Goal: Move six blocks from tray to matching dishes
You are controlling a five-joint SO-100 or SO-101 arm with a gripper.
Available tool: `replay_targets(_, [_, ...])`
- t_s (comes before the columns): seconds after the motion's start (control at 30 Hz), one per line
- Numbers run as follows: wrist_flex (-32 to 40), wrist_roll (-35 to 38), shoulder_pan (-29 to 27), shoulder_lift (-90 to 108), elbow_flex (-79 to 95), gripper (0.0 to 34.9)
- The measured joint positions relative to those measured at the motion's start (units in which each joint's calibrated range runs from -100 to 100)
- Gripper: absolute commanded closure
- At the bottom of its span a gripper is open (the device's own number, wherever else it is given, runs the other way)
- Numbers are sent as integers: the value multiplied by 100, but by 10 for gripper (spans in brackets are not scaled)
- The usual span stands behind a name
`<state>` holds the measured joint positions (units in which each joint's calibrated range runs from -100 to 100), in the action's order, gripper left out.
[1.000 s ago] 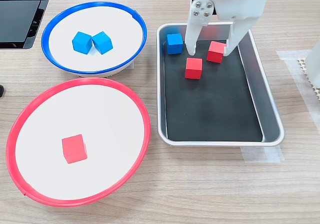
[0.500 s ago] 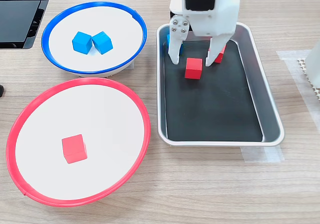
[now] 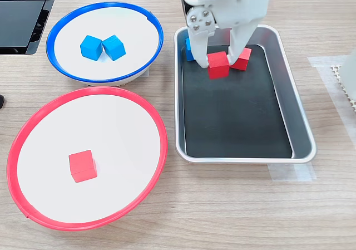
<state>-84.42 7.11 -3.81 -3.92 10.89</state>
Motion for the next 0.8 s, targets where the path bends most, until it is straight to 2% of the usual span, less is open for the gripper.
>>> replay_targets(0.07, [-546, 5, 407, -34, -835, 347])
replay_targets(0.1, [-808, -39, 850, -171, -1552, 347])
replay_targets(0.13, [-808, -93, 991, -264, -1824, 347])
replay_targets(0.23, [-612, -400, 1442, -801, -3040, 347])
replay_targets(0.33, [114, -713, 1858, -1586, -3857, 344])
replay_targets(0.37, [351, -747, 1956, -1756, -3920, 306])
replay_targets(0.43, [808, -772, 2027, -2072, -3929, 172])
replay_targets(0.47, [1109, -762, 2009, -2242, -3848, 124])
replay_targets(0.5, [1175, -747, 2009, -2259, -3793, 128])
replay_targets(0.6, [1297, -640, 2080, -2276, -3593, 176])
replay_targets(0.7, [1166, -527, 2071, -2123, -3240, 281])
replay_targets(0.73, [1109, -503, 2018, -1995, -3131, 346])
replay_targets(0.8, [808, -386, 1841, -1500, -2641, 347])
